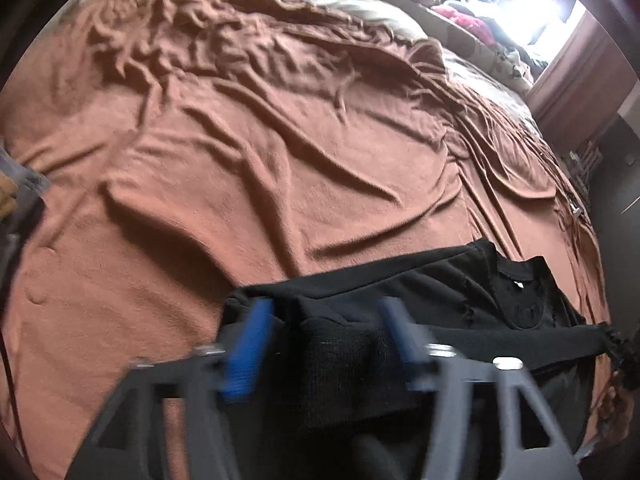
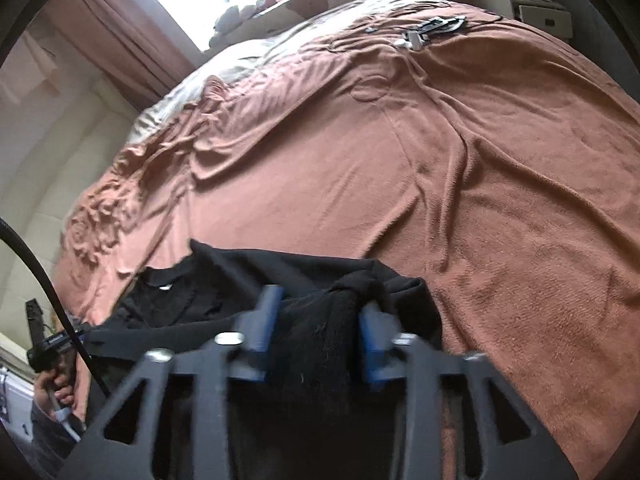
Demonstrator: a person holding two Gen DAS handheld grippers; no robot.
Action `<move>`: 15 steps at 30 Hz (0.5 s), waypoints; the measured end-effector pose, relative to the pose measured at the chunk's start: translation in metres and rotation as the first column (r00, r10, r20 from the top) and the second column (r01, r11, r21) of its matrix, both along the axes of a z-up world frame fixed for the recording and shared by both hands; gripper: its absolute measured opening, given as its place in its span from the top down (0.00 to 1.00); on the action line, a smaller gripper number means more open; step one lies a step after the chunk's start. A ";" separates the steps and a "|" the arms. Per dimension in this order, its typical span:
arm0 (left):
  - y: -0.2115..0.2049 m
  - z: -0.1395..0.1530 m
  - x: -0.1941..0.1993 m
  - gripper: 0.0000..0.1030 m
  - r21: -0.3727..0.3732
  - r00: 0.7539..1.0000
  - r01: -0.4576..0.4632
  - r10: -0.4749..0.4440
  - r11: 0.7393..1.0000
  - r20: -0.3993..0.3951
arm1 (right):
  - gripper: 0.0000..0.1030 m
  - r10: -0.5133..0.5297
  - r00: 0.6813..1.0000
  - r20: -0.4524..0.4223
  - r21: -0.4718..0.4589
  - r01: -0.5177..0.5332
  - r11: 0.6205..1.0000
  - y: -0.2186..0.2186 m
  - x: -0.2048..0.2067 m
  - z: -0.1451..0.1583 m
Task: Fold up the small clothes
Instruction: 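Open both grippers to release the hem at the collar, then raise both open grippers and move them to the folded shirt edge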
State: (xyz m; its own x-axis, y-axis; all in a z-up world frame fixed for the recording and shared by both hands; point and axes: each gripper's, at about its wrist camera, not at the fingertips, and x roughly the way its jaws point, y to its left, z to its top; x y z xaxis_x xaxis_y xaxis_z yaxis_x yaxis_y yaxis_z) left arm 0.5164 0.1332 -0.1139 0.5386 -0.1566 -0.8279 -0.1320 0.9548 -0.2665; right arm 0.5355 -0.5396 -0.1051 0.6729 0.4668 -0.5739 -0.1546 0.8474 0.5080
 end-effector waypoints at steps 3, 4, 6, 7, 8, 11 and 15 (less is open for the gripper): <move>-0.008 0.014 -0.009 0.29 0.070 0.998 0.055 -0.056 0.996 0.018 | 0.30 -0.028 0.999 0.025 -0.058 0.029 0.998 -0.004 -0.011 0.008; -0.013 0.017 -0.012 0.29 0.095 0.996 0.082 -0.084 0.992 0.015 | 0.30 -0.032 0.999 0.037 -0.077 0.035 0.996 -0.005 -0.015 0.010; -0.020 0.020 -0.017 0.26 0.145 0.992 0.125 -0.128 0.981 0.008 | 0.30 -0.033 0.998 0.058 -0.102 0.039 0.994 -0.008 -0.027 0.016; -0.026 0.022 -0.022 0.23 0.179 0.988 0.155 -0.158 0.972 0.002 | 0.30 -0.033 0.997 0.065 -0.113 0.040 0.993 -0.007 -0.033 0.017; -0.030 0.023 -0.024 0.23 0.197 0.985 0.172 -0.175 0.965 -0.004 | 0.30 -0.030 0.997 0.071 -0.132 0.039 0.990 -0.007 -0.039 0.019; -0.040 0.020 -0.034 0.23 0.242 0.976 0.216 -0.214 0.946 -0.033 | 0.30 -0.004 0.997 0.079 -0.199 0.019 0.980 0.000 -0.054 0.022; -0.049 0.011 -0.041 0.23 0.276 0.968 0.250 -0.241 0.928 -0.068 | 0.30 0.060 0.997 0.050 -0.280 -0.044 0.959 0.018 -0.065 0.018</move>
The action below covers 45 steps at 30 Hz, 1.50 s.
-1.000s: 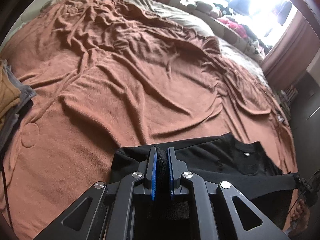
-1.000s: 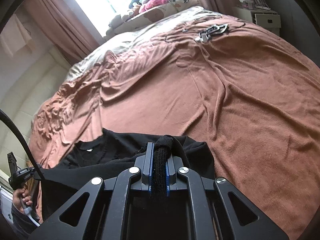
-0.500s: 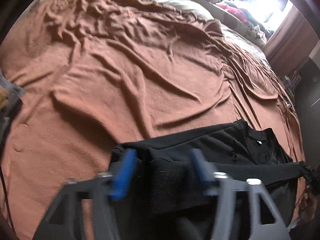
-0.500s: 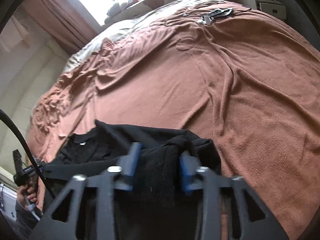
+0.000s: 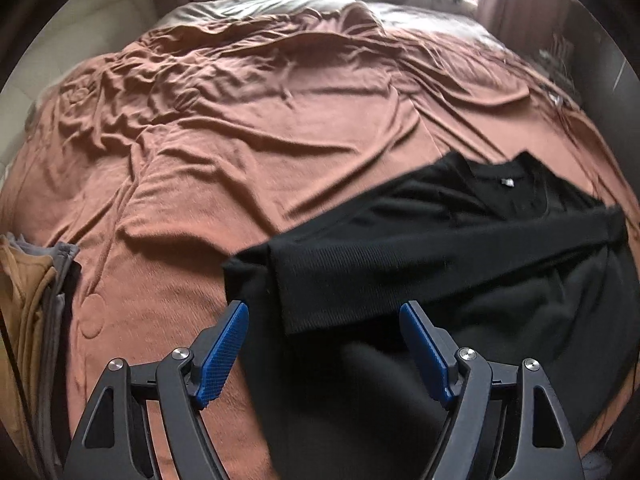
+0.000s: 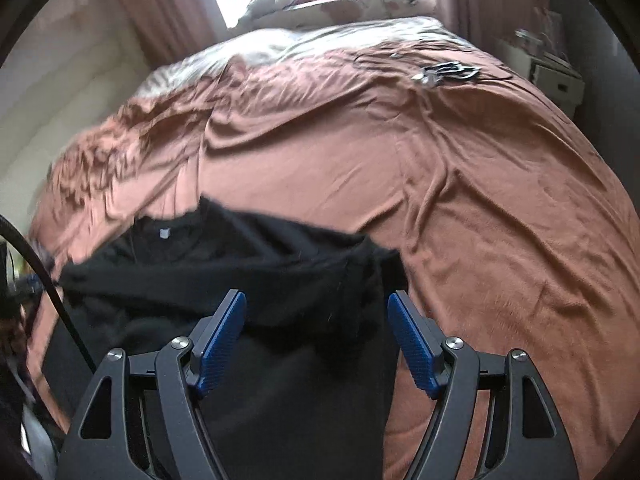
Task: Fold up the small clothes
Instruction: 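Raise both open grippers and move them to the folded shirt edge, then close both grippers on the folded edge of the black shirt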
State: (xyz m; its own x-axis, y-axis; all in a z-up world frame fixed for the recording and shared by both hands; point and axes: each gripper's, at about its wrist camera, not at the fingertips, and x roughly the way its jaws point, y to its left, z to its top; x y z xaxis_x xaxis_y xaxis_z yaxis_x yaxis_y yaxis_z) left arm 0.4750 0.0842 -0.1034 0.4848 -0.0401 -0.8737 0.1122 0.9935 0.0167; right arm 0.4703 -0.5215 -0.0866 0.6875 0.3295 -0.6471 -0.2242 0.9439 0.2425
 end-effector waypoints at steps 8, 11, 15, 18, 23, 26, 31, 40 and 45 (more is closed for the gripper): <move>-0.022 -0.032 -0.001 0.23 0.169 0.997 0.056 -0.045 0.984 -0.065 | 0.41 0.050 0.995 -0.088 -0.160 -0.063 0.985 0.038 0.009 -0.019; -0.023 -0.044 0.004 0.23 0.225 0.997 0.052 -0.038 0.973 -0.068 | 0.43 0.043 0.990 -0.131 -0.205 -0.069 0.976 0.050 0.020 -0.030; -0.020 -0.047 0.019 0.22 0.254 0.998 0.034 -0.022 0.967 -0.051 | 0.45 0.024 0.990 -0.140 -0.280 -0.063 0.958 0.067 0.041 -0.037; -0.023 -0.046 0.033 0.22 0.301 0.999 0.029 -0.021 0.953 -0.028 | 0.48 0.009 0.994 -0.113 -0.326 -0.046 0.944 0.081 0.055 -0.036; -0.029 -0.047 0.058 0.22 0.357 1.000 0.021 -0.024 0.934 0.003 | 0.50 -0.013 0.997 -0.080 -0.381 -0.018 0.924 0.095 0.085 -0.035; -0.027 -0.045 0.074 0.22 0.372 1.000 -0.004 -0.007 0.928 0.027 | 0.51 -0.027 0.998 -0.065 -0.400 -0.001 0.917 0.102 0.101 -0.036; -0.018 -0.038 0.095 0.24 0.328 0.997 -0.063 0.047 0.943 0.057 | 0.51 -0.029 1.000 -0.010 -0.369 0.024 0.929 0.104 0.116 -0.029; 0.007 -0.002 0.089 0.28 0.101 0.992 -0.089 0.079 0.991 0.098 | 0.51 -0.035 0.999 0.033 -0.202 0.040 0.979 0.062 0.096 -0.008; 0.015 -0.017 0.095 0.32 0.028 0.995 -0.095 0.094 0.995 0.035 | 0.51 -0.032 0.999 -0.014 -0.145 0.030 0.989 0.038 0.094 -0.021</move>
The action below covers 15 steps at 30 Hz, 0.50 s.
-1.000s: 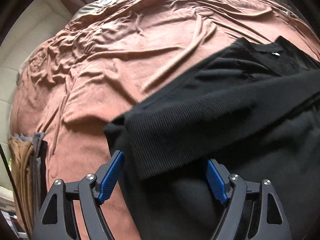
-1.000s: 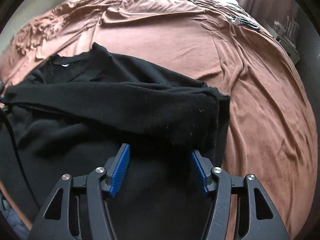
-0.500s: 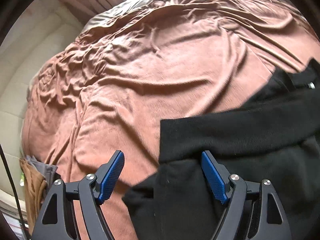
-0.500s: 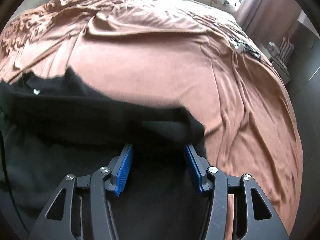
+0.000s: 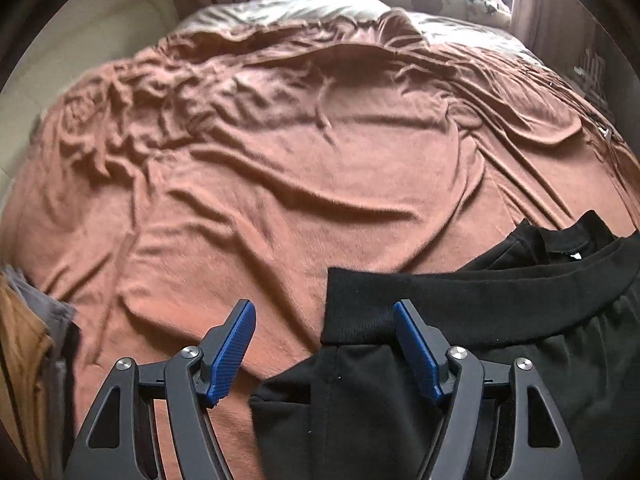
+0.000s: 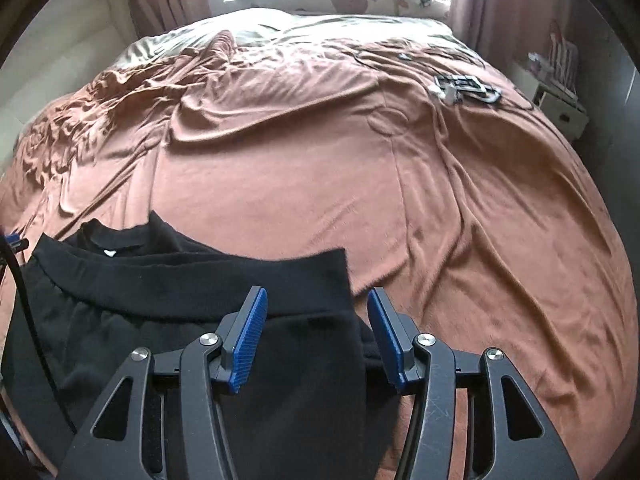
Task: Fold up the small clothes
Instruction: 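Close both grippers on the folded edge of the black shirt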
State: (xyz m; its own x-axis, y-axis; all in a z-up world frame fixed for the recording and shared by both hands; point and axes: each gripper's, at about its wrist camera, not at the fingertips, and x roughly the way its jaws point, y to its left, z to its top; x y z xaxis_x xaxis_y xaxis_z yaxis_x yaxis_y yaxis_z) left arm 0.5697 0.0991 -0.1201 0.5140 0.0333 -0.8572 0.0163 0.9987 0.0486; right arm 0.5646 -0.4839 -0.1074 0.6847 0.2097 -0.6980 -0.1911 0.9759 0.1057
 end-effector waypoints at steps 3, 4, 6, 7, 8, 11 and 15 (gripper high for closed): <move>0.005 -0.015 0.005 0.42 -0.054 0.999 -0.014 0.011 0.998 -0.045 | 0.51 0.003 0.999 -0.032 0.028 -0.002 1.000 -0.009 0.006 -0.007; 0.006 -0.021 0.007 0.44 -0.068 0.998 -0.017 0.014 0.998 -0.057 | 0.51 0.005 0.999 -0.038 0.037 -0.004 0.999 -0.011 0.008 -0.006; 0.006 -0.028 0.009 0.44 -0.086 0.998 -0.019 0.013 0.996 -0.069 | 0.51 0.014 0.999 -0.046 0.052 -0.012 0.999 -0.016 0.014 -0.009; 0.006 -0.031 0.011 0.45 -0.094 0.997 -0.017 0.010 0.995 -0.074 | 0.51 0.016 0.999 -0.051 0.055 -0.013 0.998 -0.017 0.022 -0.006; 0.006 -0.034 0.012 0.52 -0.100 0.997 -0.015 0.007 0.995 -0.076 | 0.51 0.017 0.998 -0.057 0.060 -0.013 0.998 -0.019 0.027 -0.007; 0.002 -0.035 0.015 0.72 -0.139 0.996 0.006 -0.017 0.990 -0.085 | 0.51 0.013 0.997 -0.072 0.073 -0.007 0.997 -0.020 0.038 -0.011; -0.001 -0.029 0.010 0.87 -0.111 0.998 0.019 -0.025 0.994 -0.057 | 0.76 0.039 0.994 -0.104 0.086 -0.030 0.996 -0.012 0.050 -0.018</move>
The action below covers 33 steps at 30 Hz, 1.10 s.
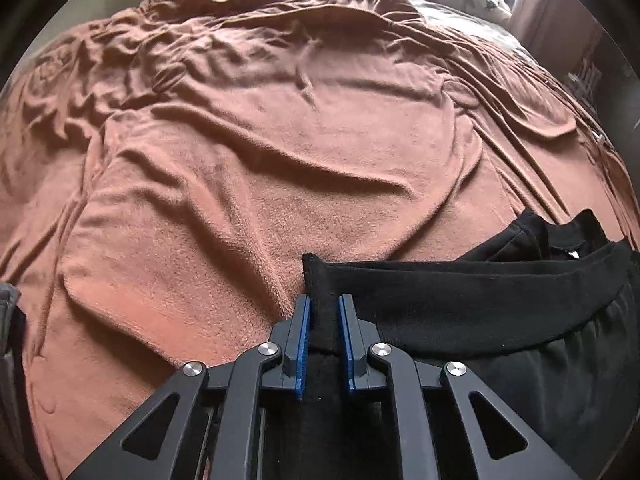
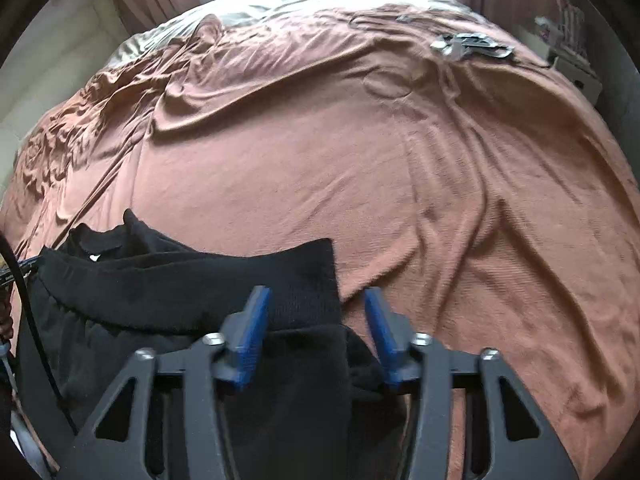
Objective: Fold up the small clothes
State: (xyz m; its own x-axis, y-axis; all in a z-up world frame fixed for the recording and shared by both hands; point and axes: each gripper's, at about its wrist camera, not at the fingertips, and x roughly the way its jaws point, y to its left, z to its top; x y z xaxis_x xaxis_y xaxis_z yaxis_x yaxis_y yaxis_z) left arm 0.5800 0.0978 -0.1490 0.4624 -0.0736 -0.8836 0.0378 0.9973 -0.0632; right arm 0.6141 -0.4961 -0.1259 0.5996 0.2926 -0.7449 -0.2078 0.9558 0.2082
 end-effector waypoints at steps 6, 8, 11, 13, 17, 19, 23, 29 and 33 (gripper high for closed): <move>0.012 0.027 -0.017 0.90 -0.025 0.997 -0.028 0.030 0.999 0.076 | 0.98 -0.032 0.998 0.049 -0.018 0.033 0.999 0.001 -0.010 0.014; 0.015 0.040 -0.025 0.90 -0.025 0.994 -0.030 0.033 0.999 0.101 | 0.99 -0.039 0.996 0.079 -0.033 0.042 0.999 0.001 -0.020 0.025; 0.018 0.057 -0.034 0.91 -0.010 0.990 -0.038 0.039 0.999 0.136 | 0.99 -0.039 0.990 0.134 -0.055 0.047 0.997 0.005 -0.035 0.042; 0.020 0.066 -0.039 0.91 -0.002 0.986 -0.048 0.047 0.999 0.157 | 0.99 -0.046 0.986 0.161 -0.054 0.055 0.997 0.008 -0.046 0.049; 0.027 0.077 -0.042 0.91 0.011 0.981 -0.062 0.059 0.998 0.183 | 0.99 -0.051 0.979 0.199 -0.050 0.062 0.997 0.014 -0.060 0.057; 0.030 0.076 -0.039 0.91 0.018 0.981 -0.073 0.068 0.997 0.183 | 0.99 -0.052 0.977 0.208 -0.050 0.063 0.997 0.017 -0.062 0.055; 0.032 0.066 -0.030 0.91 0.027 0.982 -0.082 0.076 0.996 0.175 | 1.00 -0.066 0.975 0.212 -0.051 0.079 0.996 0.019 -0.052 0.048; 0.024 0.036 -0.006 0.90 0.041 0.987 -0.081 0.075 0.996 0.141 | 1.00 -0.102 0.977 0.188 -0.099 0.122 0.988 0.025 -0.025 0.029; 0.016 0.011 0.007 0.90 0.079 0.993 -0.070 0.062 0.994 0.102 | 1.00 -0.131 0.980 0.149 -0.137 0.152 0.979 0.030 -0.009 0.011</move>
State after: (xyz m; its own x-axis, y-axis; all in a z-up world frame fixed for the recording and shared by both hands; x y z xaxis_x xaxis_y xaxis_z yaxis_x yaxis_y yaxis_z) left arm 0.5870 0.1142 -0.1385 0.5492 0.0310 -0.8351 -0.0266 0.9995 0.0196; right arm 0.6054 -0.4660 -0.1146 0.7276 0.0905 -0.6801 -0.0849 0.9955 0.0416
